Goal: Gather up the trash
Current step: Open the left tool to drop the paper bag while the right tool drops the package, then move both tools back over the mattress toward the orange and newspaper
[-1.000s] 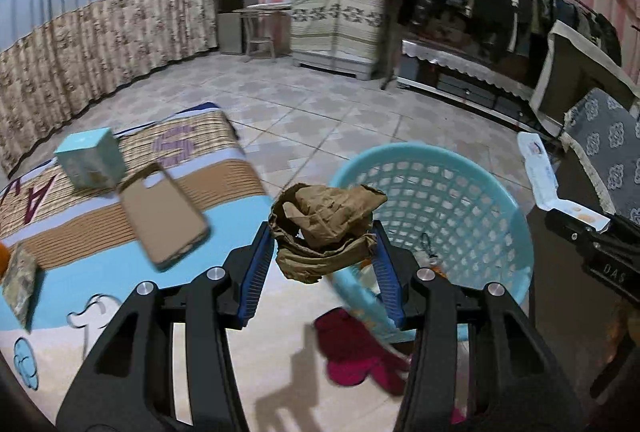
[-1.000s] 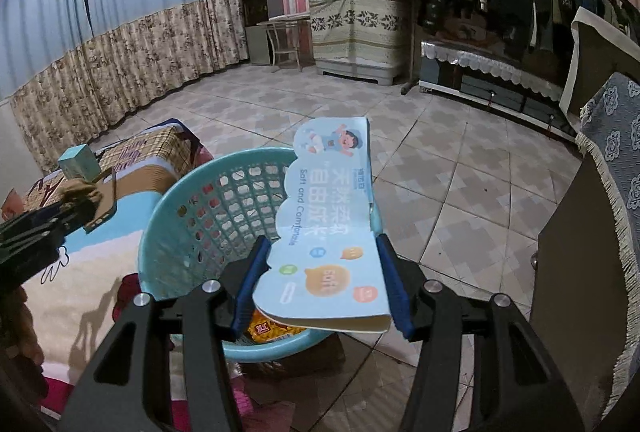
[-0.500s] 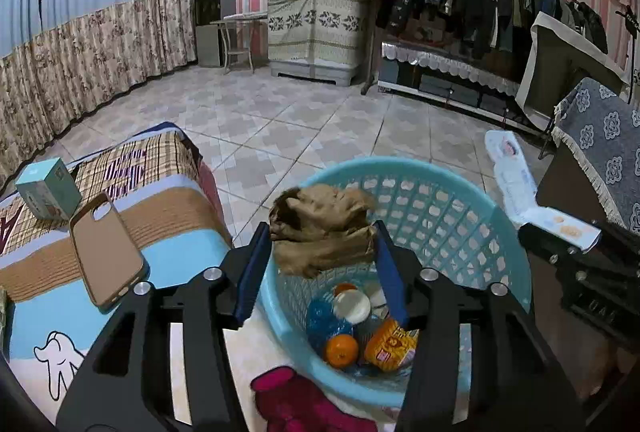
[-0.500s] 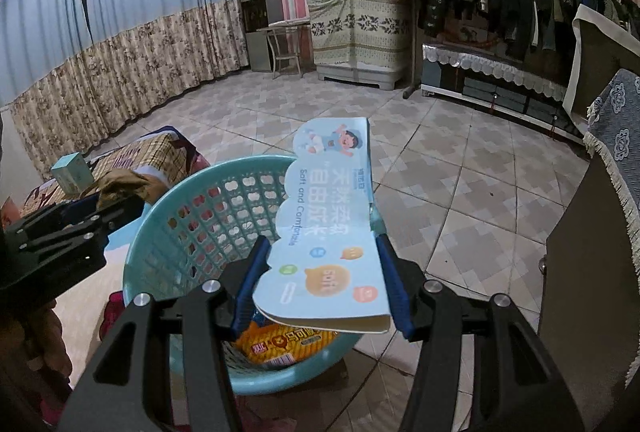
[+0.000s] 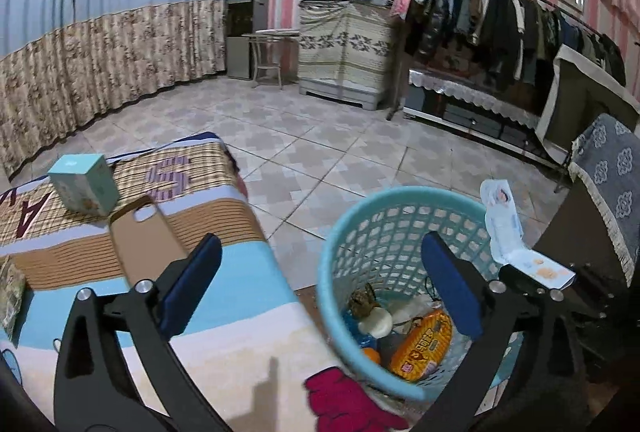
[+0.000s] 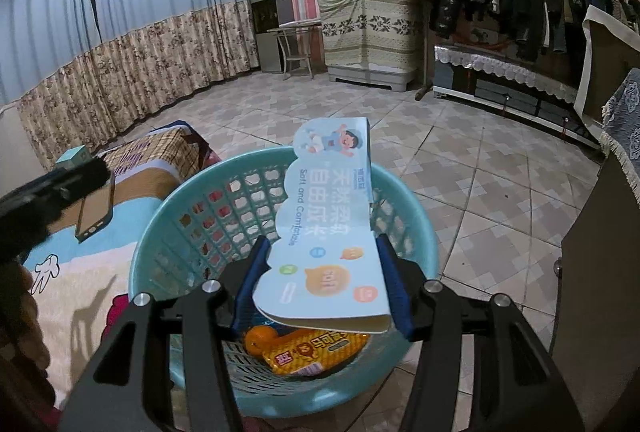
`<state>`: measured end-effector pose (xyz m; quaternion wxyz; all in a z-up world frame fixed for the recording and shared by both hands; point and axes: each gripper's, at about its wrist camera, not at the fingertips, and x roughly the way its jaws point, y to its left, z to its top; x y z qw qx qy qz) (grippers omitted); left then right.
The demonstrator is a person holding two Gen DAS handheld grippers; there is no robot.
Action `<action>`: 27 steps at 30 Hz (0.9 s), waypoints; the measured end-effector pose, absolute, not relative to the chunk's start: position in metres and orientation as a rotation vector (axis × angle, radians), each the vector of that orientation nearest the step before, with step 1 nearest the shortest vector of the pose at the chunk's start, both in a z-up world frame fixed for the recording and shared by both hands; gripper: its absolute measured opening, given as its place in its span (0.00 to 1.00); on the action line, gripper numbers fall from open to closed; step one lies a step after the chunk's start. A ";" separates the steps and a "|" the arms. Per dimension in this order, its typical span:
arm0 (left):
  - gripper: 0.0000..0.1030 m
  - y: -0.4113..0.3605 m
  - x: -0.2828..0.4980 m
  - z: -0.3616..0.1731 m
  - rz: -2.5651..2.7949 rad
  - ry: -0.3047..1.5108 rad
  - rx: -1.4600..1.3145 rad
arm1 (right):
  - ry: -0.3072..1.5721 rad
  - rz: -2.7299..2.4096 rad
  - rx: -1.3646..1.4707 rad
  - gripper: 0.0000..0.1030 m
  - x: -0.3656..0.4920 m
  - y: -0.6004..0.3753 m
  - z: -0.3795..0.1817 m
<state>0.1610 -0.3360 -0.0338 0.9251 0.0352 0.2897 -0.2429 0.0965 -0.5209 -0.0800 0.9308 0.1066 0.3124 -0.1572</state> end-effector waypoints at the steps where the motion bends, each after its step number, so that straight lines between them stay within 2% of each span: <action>1: 0.95 -0.330 0.162 -0.033 -0.491 0.592 0.068 | 0.643 -0.317 0.217 0.52 0.098 -0.518 -0.082; 5: 0.95 -0.308 0.161 -0.027 -0.458 0.585 0.063 | 0.645 -0.303 0.214 0.53 0.109 -0.505 -0.085; 6: 0.95 -0.302 0.161 -0.026 -0.450 0.585 0.060 | 0.644 -0.304 0.213 0.55 0.111 -0.504 -0.085; 9: 0.95 -0.284 0.161 -0.023 -0.429 0.583 0.050 | 0.634 -0.318 0.209 0.76 0.117 -0.501 -0.084; 12: 0.95 -0.259 0.164 -0.021 -0.400 0.577 0.031 | 0.633 -0.341 0.204 0.86 0.122 -0.496 -0.083; 14: 0.95 -0.245 0.166 -0.019 -0.378 0.574 0.022 | 0.638 -0.354 0.201 0.87 0.123 -0.493 -0.083; 16: 0.95 -0.232 0.169 -0.017 -0.360 0.570 0.014 | 0.639 -0.364 0.194 0.92 0.122 -0.488 -0.082; 27: 0.95 -0.129 0.180 -0.014 -0.202 0.563 -0.009 | 0.607 -0.303 0.143 0.93 0.137 -0.424 -0.067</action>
